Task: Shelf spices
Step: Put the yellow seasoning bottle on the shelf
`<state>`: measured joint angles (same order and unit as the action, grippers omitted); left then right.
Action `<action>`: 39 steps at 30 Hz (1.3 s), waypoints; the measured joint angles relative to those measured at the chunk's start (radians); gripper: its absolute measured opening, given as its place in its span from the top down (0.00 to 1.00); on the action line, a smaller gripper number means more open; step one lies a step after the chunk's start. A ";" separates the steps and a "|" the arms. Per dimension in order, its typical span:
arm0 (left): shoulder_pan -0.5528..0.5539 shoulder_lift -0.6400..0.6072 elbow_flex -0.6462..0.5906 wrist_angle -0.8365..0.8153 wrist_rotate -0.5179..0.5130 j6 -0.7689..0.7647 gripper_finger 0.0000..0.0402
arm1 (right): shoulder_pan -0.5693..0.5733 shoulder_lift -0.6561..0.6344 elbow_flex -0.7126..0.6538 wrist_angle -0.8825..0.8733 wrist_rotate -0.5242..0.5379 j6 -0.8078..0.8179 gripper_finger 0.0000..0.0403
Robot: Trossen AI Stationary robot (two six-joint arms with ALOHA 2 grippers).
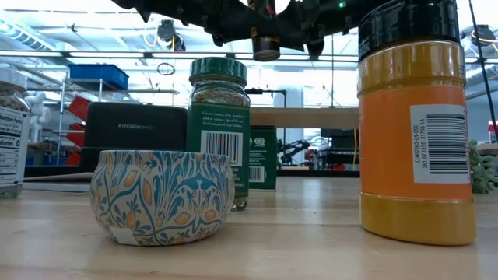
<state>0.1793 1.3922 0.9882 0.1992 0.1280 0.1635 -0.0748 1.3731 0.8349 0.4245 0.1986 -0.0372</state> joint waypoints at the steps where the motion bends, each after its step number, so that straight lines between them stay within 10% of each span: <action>1: 0.006 0.000 0.000 0.003 0.000 0.000 0.46 | -0.006 0.000 0.000 0.004 -0.001 0.001 0.58; 39: 0.237 0.234 0.068 0.103 0.125 0.051 0.46 | -0.284 0.130 -0.002 0.013 -0.123 0.055 0.58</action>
<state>0.4162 1.6261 1.0557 0.3022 0.2529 0.2150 -0.3590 1.5036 0.8330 0.4370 0.0760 0.0177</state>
